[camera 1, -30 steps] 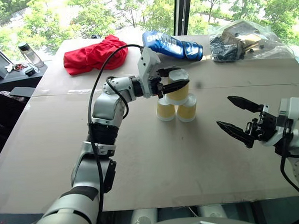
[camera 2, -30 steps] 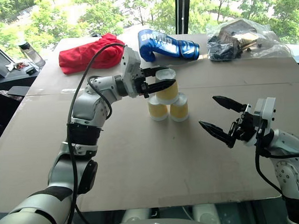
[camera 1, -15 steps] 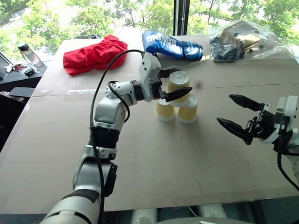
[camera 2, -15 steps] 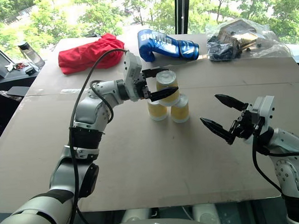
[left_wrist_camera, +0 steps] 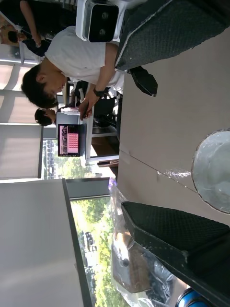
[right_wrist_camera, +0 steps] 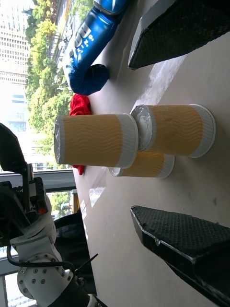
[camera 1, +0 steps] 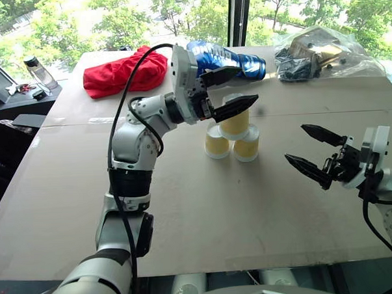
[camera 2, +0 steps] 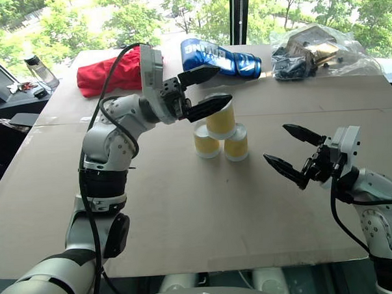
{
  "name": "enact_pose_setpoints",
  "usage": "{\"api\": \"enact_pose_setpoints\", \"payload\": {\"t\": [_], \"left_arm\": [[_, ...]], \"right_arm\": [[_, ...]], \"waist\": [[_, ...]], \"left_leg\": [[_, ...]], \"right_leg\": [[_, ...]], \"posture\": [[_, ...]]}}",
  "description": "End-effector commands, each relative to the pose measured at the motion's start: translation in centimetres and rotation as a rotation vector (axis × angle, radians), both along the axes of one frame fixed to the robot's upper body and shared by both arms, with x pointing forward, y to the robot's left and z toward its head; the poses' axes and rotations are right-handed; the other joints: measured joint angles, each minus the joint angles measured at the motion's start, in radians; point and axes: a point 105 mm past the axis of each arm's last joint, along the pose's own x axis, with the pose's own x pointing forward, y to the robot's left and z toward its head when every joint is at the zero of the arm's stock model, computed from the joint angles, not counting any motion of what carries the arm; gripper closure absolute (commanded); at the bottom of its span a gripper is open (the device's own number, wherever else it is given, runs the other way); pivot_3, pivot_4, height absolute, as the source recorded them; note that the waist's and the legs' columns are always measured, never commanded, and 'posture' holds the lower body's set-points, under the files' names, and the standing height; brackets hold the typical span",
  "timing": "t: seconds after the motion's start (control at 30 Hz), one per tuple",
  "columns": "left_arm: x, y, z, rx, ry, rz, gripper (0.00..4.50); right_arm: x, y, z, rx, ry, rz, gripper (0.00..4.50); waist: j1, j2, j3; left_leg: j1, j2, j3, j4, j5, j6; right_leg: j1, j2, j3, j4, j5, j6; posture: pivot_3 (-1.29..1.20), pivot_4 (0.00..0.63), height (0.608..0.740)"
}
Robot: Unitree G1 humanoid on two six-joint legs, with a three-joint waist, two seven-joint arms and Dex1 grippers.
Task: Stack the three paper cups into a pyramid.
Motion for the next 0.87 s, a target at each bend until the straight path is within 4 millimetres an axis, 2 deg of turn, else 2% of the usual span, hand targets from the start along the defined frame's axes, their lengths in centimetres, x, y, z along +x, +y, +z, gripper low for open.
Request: {"api": "enact_pose_setpoints", "payload": {"t": [0.03, 0.1, 0.2, 0.3, 0.4, 0.47, 0.53, 0.7, 0.87], "left_arm": [[-1.8, 1.4, 1.2, -0.022, -0.018, 0.002, 0.05], [-2.5, 2.8, -0.5, 0.038, 0.029, 0.042, 0.05], [-3.7, 5.4, -4.4, 0.139, 0.115, 0.127, 0.05], [-4.9, 7.0, -7.4, 0.177, 0.199, 0.214, 0.05], [-6.4, 8.0, -11.4, 0.237, 0.287, 0.308, 0.05], [-6.9, 9.1, -14.8, 0.262, 0.353, 0.426, 0.05], [-7.2, 10.1, -17.2, 0.304, 0.375, 0.523, 0.05], [-8.4, 10.9, -20.2, 0.333, 0.422, 0.595, 0.05], [-8.6, 11.1, -21.1, 0.340, 0.409, 0.631, 0.05]], "right_arm": [[0.0, -0.8, 0.4, 0.006, -0.037, -0.029, 0.00], [-0.1, -1.3, -0.5, -0.016, -0.018, -0.044, 0.00], [-0.3, -1.8, -2.1, -0.054, 0.016, -0.045, 0.00], [-0.3, -2.5, -3.3, -0.060, 0.050, -0.058, 0.00], [-0.3, -3.8, -5.1, -0.056, 0.098, -0.099, 0.00], [-0.6, -4.6, -6.7, -0.077, 0.138, -0.120, 0.00], [-0.8, -5.0, -7.7, -0.086, 0.154, -0.134, 0.00], [-0.9, -5.5, -8.6, -0.094, 0.163, -0.158, 0.00], [-0.8, -5.6, -8.8, -0.112, 0.169, -0.157, 0.00]], "waist": [[-0.005, 0.000, 0.000], [-0.008, 0.000, 0.000], [-0.003, 0.000, 0.000], [-0.004, 0.001, 0.000], [-0.003, 0.001, 0.000], [-0.002, 0.001, 0.000], [0.001, 0.001, 0.000], [0.001, 0.003, -0.001], [-0.002, 0.003, -0.002]], "left_leg": [[0.000, 0.000, 0.000, 0.000, 0.000, 0.000], [0.001, 0.001, 0.001, 0.000, 0.000, -0.001], [0.002, 0.001, 0.001, -0.002, 0.001, -0.002], [0.004, 0.002, 0.002, -0.001, -0.001, 0.001], [0.003, 0.003, 0.002, 0.000, -0.001, 0.001], [0.004, 0.002, 0.002, -0.001, -0.001, 0.002], [0.004, 0.002, 0.001, -0.001, -0.001, 0.002], [0.005, 0.002, 0.001, -0.001, -0.001, 0.002], [0.006, 0.002, 0.002, -0.001, -0.001, 0.002]], "right_leg": [[0.000, 0.000, 0.000, 0.000, 0.000, 0.000], [0.000, 0.000, 0.001, 0.000, 0.000, 0.000], [0.000, 0.000, 0.002, 0.000, 0.000, 0.000], [0.002, -0.001, 0.003, 0.001, 0.000, 0.000], [0.002, -0.002, 0.002, 0.000, 0.000, 0.000], [0.003, -0.002, 0.003, 0.000, 0.000, 0.000], [0.003, -0.003, 0.003, -0.001, 0.000, 0.000], [0.004, -0.003, 0.003, 0.001, 0.000, -0.001], [0.005, -0.004, 0.003, 0.001, 0.000, -0.001]], "posture": [[0.00, 0.150, 0.740], [0.00, 0.150, 0.740], [0.00, 0.150, 0.740], [0.00, 0.150, 0.740], [0.00, 0.150, 0.740], [0.00, 0.150, 0.740], [0.00, 0.150, 0.740], [0.00, 0.150, 0.740], [0.00, 0.150, 0.740]]}}
